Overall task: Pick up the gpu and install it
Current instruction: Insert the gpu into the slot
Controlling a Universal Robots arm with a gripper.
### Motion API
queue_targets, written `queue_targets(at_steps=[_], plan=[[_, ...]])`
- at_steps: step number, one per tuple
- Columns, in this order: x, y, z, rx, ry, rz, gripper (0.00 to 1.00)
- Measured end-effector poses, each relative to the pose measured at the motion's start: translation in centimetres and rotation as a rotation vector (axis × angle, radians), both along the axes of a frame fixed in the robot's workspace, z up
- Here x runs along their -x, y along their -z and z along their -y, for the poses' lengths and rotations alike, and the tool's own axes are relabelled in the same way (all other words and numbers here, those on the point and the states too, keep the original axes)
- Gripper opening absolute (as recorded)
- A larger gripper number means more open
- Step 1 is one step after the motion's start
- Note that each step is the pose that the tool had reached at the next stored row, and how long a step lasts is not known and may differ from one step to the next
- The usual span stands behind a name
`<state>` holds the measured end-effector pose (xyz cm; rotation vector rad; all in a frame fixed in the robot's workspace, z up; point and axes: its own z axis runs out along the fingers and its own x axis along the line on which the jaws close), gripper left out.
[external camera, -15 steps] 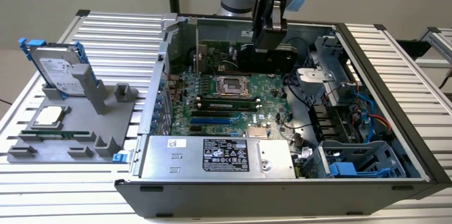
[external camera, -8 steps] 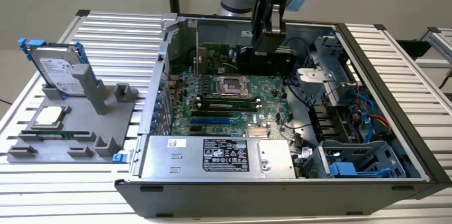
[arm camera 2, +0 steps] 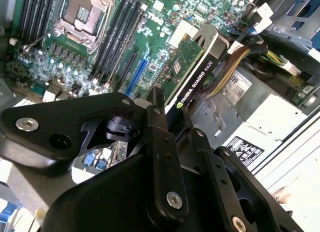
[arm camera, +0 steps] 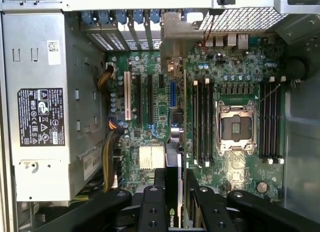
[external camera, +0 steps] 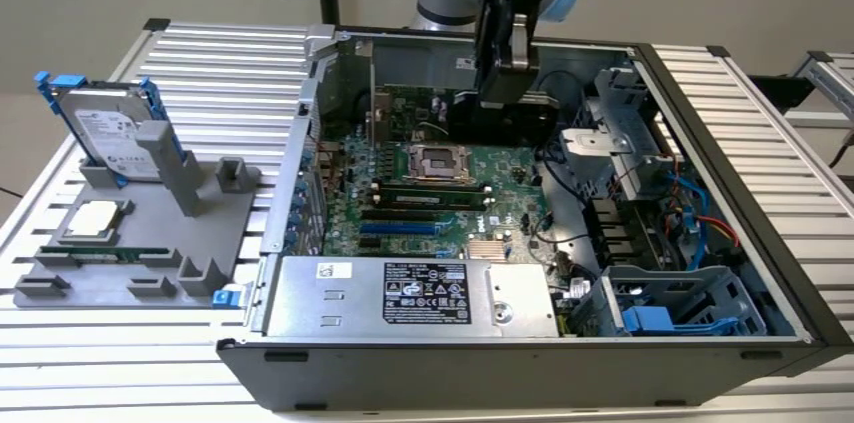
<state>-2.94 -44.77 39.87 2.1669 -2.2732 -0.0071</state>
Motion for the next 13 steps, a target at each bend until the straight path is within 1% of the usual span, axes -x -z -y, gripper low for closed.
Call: queue_targets(at_steps=[8, 13], plan=[[0.01, 0.46, 0.00, 0.0027, 0.000, 0.0001, 0.00], [0.01, 0.54, -0.01, 0.0028, 0.000, 0.0002, 0.00]])
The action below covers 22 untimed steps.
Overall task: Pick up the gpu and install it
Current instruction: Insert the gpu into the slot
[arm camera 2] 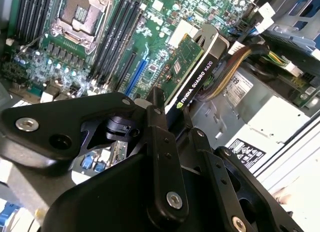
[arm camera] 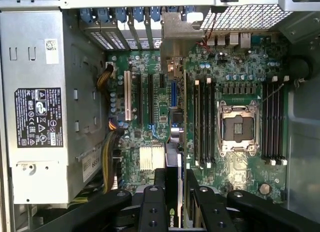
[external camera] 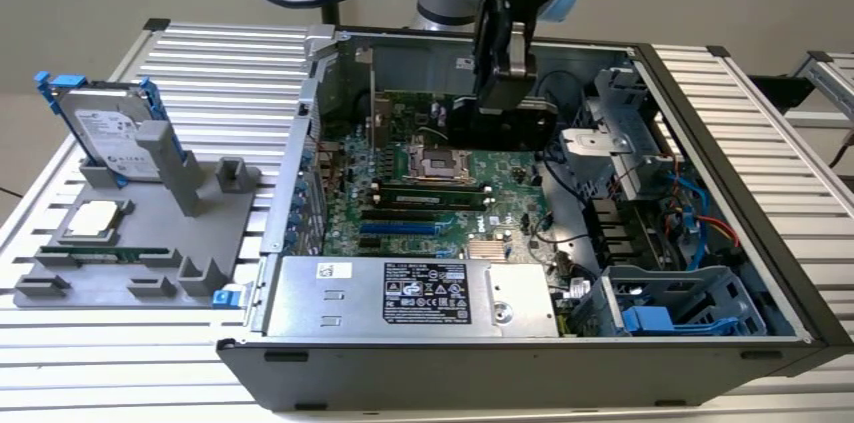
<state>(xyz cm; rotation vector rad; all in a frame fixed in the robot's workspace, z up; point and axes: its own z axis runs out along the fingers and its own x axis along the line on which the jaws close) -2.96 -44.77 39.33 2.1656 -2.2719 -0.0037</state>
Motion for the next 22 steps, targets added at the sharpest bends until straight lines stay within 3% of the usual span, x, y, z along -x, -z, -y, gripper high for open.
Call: queue_targets(at_steps=[22], plan=[[0.00, 0.89, -0.01, 0.0025, 0.000, 0.0000, 0.00]])
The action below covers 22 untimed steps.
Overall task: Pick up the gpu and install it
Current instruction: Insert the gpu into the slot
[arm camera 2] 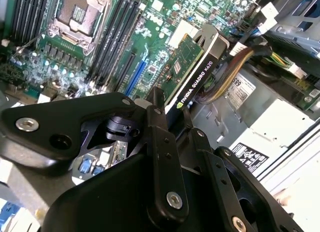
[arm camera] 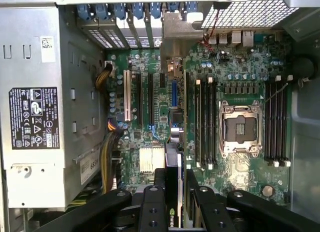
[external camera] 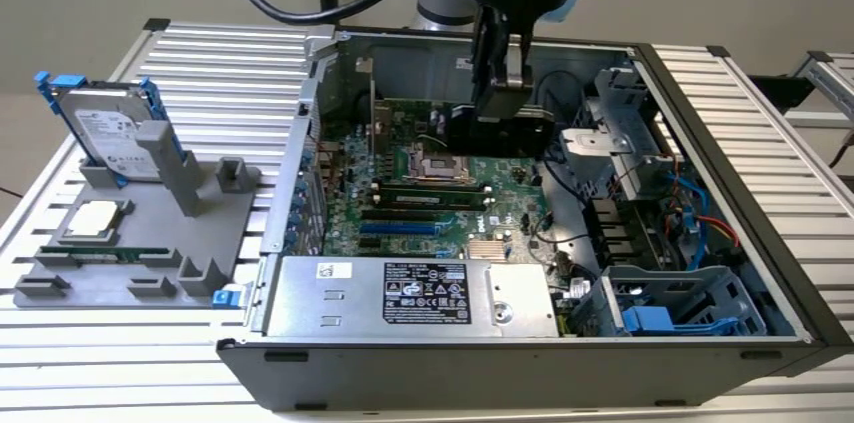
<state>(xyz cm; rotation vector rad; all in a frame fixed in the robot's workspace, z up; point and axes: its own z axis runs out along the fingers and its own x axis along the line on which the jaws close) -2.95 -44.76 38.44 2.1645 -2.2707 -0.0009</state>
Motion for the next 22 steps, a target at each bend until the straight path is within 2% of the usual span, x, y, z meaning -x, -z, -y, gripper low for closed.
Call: queue_targets(at_steps=[10, 22], plan=[[0.00, 0.51, 0.00, 0.0023, 0.000, 0.0000, 0.00], [0.00, 0.71, 0.00, 0.0025, 0.000, 0.0000, 0.00]])
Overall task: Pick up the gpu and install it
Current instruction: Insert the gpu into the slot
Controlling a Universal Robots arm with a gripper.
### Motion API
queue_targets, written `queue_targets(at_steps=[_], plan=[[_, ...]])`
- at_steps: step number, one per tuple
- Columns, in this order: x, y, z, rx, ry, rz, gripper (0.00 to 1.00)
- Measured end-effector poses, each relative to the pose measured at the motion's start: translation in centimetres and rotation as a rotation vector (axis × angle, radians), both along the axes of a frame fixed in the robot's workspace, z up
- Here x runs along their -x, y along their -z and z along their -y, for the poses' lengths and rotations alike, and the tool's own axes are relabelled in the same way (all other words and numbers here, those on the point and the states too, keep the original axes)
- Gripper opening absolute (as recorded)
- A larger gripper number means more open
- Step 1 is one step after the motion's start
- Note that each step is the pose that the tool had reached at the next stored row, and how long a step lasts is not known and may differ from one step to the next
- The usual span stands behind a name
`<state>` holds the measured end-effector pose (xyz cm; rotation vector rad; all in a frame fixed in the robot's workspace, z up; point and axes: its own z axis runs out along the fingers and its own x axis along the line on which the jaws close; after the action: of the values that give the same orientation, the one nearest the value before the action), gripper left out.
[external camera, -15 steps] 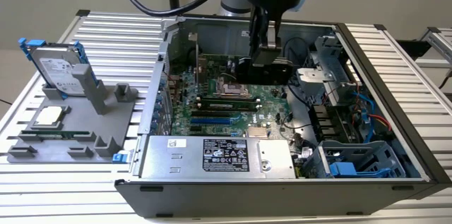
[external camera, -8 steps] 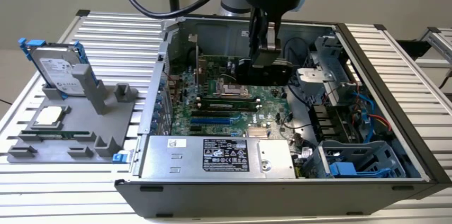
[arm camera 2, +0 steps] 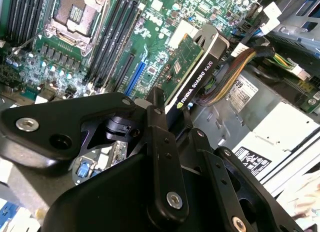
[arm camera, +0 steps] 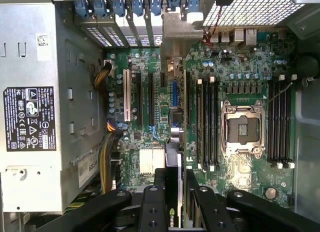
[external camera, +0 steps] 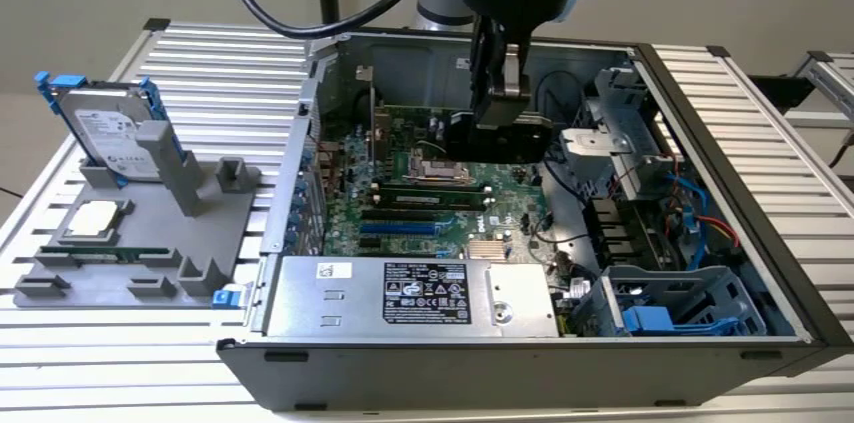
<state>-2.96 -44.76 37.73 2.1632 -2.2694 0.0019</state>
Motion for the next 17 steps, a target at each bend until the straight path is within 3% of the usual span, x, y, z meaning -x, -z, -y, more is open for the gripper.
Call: queue_targets(at_steps=[7, 17], plan=[[0.00, 0.07, 0.00, -0.0003, 0.000, 0.0001, 0.00], [0.00, 0.77, -0.03, 0.0017, 0.000, 0.0000, 0.00]])
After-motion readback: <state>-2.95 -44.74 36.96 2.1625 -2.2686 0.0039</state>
